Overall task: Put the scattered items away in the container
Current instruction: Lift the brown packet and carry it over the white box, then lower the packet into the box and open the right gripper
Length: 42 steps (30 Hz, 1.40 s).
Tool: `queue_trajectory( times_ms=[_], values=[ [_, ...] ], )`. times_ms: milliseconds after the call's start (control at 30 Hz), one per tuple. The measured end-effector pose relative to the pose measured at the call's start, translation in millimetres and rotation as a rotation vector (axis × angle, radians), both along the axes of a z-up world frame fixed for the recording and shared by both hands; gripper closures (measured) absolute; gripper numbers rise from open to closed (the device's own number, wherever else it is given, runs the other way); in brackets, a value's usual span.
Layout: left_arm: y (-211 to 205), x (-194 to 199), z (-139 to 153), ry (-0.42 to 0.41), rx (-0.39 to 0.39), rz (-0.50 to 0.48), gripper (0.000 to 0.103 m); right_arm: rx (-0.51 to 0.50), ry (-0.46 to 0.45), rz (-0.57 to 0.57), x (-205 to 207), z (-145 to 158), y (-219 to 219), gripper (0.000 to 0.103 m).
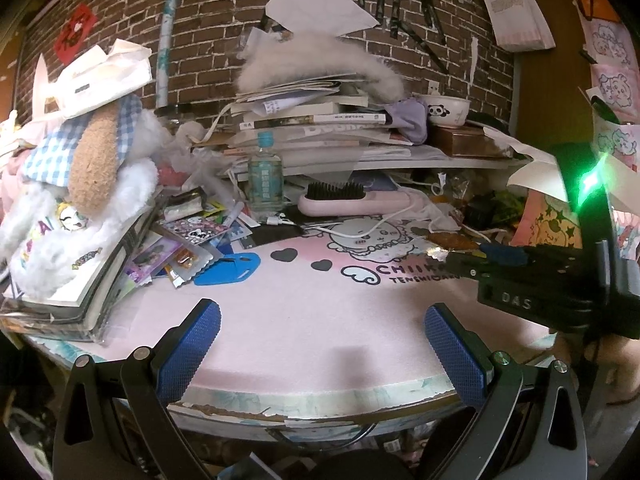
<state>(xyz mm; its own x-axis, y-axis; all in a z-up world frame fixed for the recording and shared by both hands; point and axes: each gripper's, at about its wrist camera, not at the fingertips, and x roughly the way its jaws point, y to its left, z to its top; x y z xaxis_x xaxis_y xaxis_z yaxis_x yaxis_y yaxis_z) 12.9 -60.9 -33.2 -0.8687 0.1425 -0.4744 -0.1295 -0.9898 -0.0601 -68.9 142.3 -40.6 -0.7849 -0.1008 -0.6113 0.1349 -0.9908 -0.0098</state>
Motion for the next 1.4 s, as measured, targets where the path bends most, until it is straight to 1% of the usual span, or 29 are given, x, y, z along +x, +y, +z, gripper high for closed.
queue_trajectory(
  times_ms=[167, 433, 633, 800, 867, 967, 1100, 1233, 1400],
  values=[
    [1.2, 1.9, 1.9, 0.006, -0.002, 0.001, 0.001, 0.020, 0.058, 0.022, 16.0, 14.7, -4.1, 0.061],
    [5.8, 5.5, 8.1, 0.019, -0.006, -0.006, 0.001, 0.004, 0.167, 0.048, 35.0, 60.0, -4.2, 0.061],
    [12.5, 7.2, 15.0, 0.033, -0.003, -0.028, 0.001, -0.043, 0.255, 0.055, 53.9, 104.3, 7.5, 0.061],
    [22.5, 4.8, 20.9, 0.033, -0.005, -0.046, 0.001, -0.096, 0.309, 0.062, 72.3, 137.1, 24.1, 0.061],
    [27.2, 3.8, 23.5, 0.031, -0.006, -0.049, 0.001, -0.124, 0.316, 0.073, 77.9, 149.0, 31.1, 0.061],
    [34.0, 2.8, 27.8, 0.030, -0.009, -0.057, 0.001, -0.126, 0.333, 0.068, 85.8, 164.3, 40.3, 0.061],
    [46.4, -2.4, 34.9, 0.017, -0.020, -0.069, 0.001, -0.083, 0.347, 0.012, 94.2, 176.5, 56.5, 0.061],
    [61.5, -11.0, 40.1, -0.013, -0.032, -0.076, 0.001, -0.047, 0.315, -0.042, 95.6, 180.7, 79.3, 0.061],
    [75.9, -14.5, 41.1, -0.027, -0.040, -0.096, 0.001, 0.025, 0.244, -0.111, 92.6, 177.1, 115.9, 0.061]
  ],
)
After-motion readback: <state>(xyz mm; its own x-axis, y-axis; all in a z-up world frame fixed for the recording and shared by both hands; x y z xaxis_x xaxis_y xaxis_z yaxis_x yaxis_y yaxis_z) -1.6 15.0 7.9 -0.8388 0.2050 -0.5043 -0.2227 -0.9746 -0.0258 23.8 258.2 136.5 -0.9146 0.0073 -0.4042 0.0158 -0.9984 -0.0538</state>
